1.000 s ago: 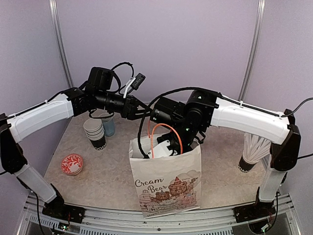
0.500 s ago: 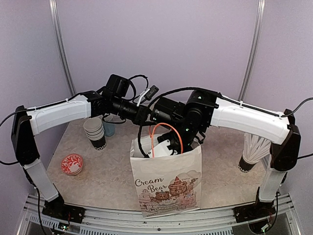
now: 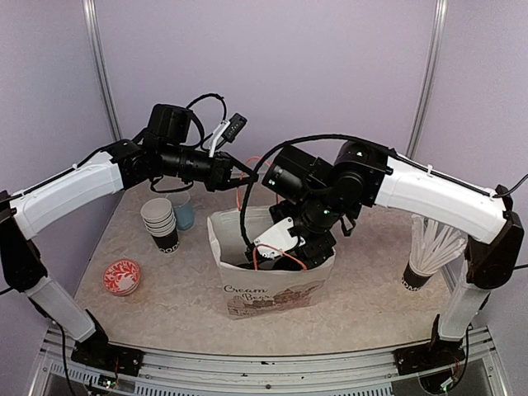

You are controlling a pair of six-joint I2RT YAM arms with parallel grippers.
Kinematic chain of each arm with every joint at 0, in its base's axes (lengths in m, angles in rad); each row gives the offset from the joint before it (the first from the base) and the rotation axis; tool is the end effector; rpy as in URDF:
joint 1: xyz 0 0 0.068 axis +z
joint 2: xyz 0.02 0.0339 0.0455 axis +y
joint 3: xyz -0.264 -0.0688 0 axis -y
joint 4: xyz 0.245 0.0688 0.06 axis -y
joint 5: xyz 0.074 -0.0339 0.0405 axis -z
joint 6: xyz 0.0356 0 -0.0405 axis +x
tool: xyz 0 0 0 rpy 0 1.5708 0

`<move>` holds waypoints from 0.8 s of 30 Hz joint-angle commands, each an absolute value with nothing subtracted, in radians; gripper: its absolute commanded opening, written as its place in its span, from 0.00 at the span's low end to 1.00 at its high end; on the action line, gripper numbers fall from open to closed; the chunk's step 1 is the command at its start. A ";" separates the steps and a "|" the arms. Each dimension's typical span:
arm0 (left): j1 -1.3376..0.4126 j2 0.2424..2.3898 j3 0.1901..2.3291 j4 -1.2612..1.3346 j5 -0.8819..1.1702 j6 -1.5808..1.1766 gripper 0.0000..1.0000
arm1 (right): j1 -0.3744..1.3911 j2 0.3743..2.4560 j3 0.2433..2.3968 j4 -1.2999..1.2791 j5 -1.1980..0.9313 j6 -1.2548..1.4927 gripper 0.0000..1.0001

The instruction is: Pack the takeout coffee

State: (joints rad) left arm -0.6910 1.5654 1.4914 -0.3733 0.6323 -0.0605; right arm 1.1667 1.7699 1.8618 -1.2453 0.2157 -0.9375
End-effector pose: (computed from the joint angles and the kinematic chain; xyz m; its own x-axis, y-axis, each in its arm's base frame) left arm 0.2640 -0.2456 0.3748 -0.3886 0.2581 -0.8845 0.9029 0.2982 -0.3097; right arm 0.1465 0.3232 0.3551 0.4838 -0.8713 -0.0822 -0.8011 -0.4030 -0.4426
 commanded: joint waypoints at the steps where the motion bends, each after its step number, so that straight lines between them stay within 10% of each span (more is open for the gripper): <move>1: -0.688 1.541 1.491 -0.386 0.561 -0.003 0.00 | 1.173 1.720 1.870 -1.203 0.274 -0.966 0.91; 24: -0.992 1.339 1.328 -0.339 0.456 -0.035 0.00 | 0.831 1.498 1.906 -1.109 0.037 -0.970 0.89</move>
